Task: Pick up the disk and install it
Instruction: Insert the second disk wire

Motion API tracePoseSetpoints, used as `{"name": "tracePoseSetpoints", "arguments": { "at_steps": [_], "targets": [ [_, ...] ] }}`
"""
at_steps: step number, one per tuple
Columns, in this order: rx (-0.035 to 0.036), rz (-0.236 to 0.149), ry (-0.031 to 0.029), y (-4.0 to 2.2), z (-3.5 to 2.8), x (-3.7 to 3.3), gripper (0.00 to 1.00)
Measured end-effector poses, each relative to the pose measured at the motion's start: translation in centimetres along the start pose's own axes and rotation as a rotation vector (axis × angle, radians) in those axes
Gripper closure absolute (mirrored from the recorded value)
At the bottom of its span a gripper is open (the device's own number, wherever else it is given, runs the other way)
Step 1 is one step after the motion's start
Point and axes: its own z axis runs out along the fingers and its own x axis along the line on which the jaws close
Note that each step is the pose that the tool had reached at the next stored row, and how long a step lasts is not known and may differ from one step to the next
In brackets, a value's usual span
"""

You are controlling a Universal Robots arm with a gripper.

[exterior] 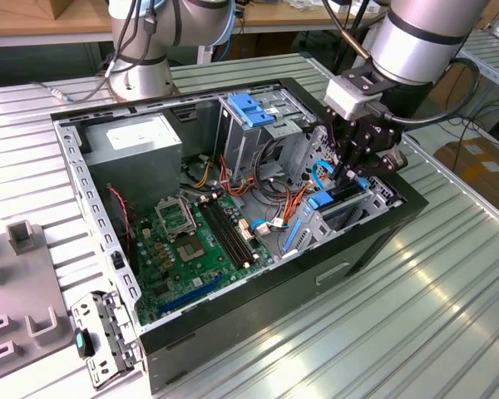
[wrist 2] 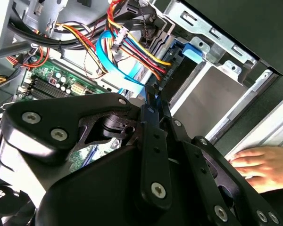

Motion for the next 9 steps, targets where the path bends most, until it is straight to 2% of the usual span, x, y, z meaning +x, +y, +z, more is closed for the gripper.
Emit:
{"name": "tracePoseSetpoints", "arguments": {
  "at_steps": [5,9],
  "targets": [
    [0.0000,0.000,-0.0015,0.01,0.07,0.19,0.84],
    [0.0003,0.001,-0.0163,0.00,0.24,0.43,0.84]
  ]
}}
